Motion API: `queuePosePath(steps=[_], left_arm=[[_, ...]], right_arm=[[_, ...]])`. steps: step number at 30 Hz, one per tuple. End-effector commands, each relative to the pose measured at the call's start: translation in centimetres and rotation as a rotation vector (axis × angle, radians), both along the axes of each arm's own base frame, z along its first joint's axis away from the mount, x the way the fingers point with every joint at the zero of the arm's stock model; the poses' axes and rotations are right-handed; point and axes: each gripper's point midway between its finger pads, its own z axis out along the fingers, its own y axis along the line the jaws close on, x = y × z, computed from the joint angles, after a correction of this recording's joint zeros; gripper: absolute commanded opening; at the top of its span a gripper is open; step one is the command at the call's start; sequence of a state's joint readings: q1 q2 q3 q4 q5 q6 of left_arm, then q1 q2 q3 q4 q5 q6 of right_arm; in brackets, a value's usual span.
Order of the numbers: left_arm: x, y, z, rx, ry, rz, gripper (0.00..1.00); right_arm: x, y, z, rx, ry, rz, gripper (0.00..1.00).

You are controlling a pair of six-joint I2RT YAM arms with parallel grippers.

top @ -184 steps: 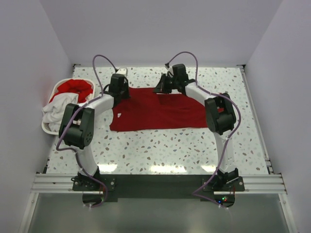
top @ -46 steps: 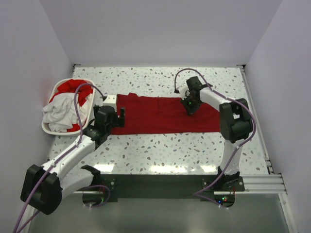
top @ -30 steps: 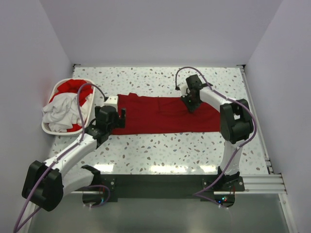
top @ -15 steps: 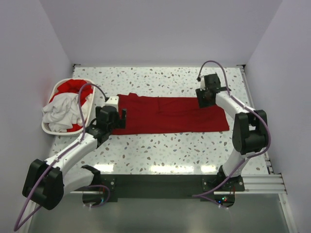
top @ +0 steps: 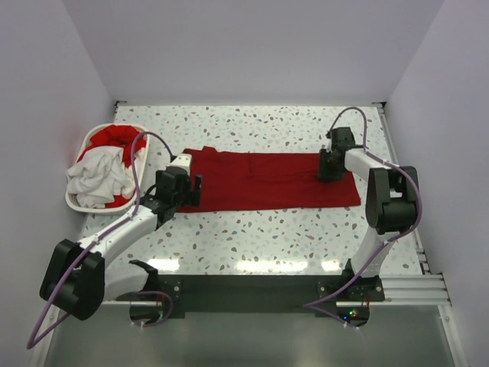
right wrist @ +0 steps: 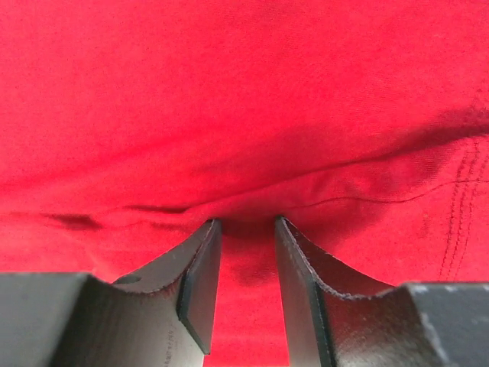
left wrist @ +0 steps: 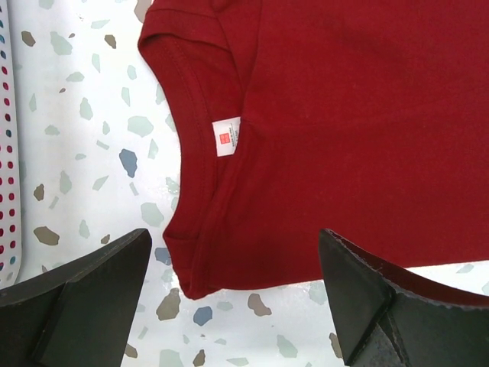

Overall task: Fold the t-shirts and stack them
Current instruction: Fold the tshirt

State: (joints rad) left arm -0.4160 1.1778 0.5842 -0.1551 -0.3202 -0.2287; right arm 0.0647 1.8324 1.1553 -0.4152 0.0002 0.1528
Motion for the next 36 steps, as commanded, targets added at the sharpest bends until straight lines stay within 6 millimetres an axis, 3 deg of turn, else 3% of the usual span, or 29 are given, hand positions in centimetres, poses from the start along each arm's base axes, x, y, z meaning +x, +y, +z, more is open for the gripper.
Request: queuePosePath(steps=[1,4,8,9,11,12,13,14,15,17,18,20,21,22,23,24,25,26,28,29,36], left_arm=[[1.2,-0.9,1.9,-0.044,-0.051,0.012,0.95],[1.4,-0.8,2.3,-0.059,-0.067,0.031,0.95],[3.1,-1.1,3.6,-0.14,-0.1,0.035,0.94],[4.4,-1.7,4.6,-0.161,-0.123,0.025,0.93],[6.0,-1.9,5.8,-0.154,-0.15,0.015,0.93],[7.7,-2.5,6.7,-0.146,-0.164,0.002,0.93],[8.6,-2.7,7.0,-0.143,-0.168,0.001,0.93],[9.6,-2.9,6.0,-0.13,-0.143,0.001,0.93],[11.2,-3.3,7.4,-0.142,-0.171,-0.008,0.92],[12.9,-3.7,7.3,-0.141,-0.165,-0.015,0.91],[14.5,-4.1,7.0,-0.137,-0.158,-0.018,0.9],[16.1,-4.1,6.9,-0.131,-0.157,-0.017,0.89],[17.5,-4.5,6.4,-0.132,-0.149,-0.02,0.87],[18.2,-4.4,6.2,-0.133,-0.145,-0.018,0.87],[18.9,-4.3,4.9,-0.128,-0.118,-0.014,0.85],[20.0,-4.5,5.6,-0.14,-0.136,-0.016,0.82],[20.6,-4.6,5.4,-0.143,-0.136,-0.018,0.82],[21.1,-4.6,4.1,-0.139,-0.113,-0.019,0.81],[22.2,-5.0,4.0,-0.145,-0.112,-0.028,0.79],[22.5,-5.0,2.6,-0.139,-0.083,-0.027,0.79],[24.2,-5.4,0.0,-0.197,-0.049,-0.032,0.71]], right_arm=[[2.9,-1.7,1.3,0.033,-0.087,-0.15,0.39],[4.0,-1.9,3.7,0.036,-0.147,-0.155,0.4],[5.2,2.9,7.5,0.202,-0.255,-0.04,0.45],[5.3,5.3,8.7,0.255,-0.275,0.004,0.46],[5.8,8.1,9.7,0.323,-0.303,0.046,0.46],[5.7,10.8,10.0,0.396,-0.292,0.073,0.46],[6.3,12.5,10.5,0.441,-0.317,0.095,0.46],[6.2,14.6,10.7,0.48,-0.315,0.124,0.46],[6.5,16.2,10.2,0.534,-0.287,0.11,0.46],[7.3,18.3,10.4,0.588,-0.3,0.119,0.46],[7.4,20.1,10.7,0.626,-0.293,0.121,0.46],[7.8,21.9,9.4,0.661,-0.271,0.126,0.46],[8.2,23.4,10.0,0.689,-0.286,0.138,0.46],[8.4,24.1,8.8,0.695,-0.268,0.139,0.46],[8.3,25.2,8.5,0.702,-0.262,0.151,0.46],[8.6,25.9,8.6,0.718,-0.263,0.147,0.46],[8.8,26.4,7.4,0.718,-0.25,0.141,0.46],[8.8,27.1,7.2,0.726,-0.247,0.145,0.46],[9.4,27.7,6.8,0.743,-0.249,0.128,0.46],[9.4,28.1,5.7,0.74,-0.236,0.12,0.46],[11.1,29.1,4.7,0.766,-0.245,0.085,0.46]])
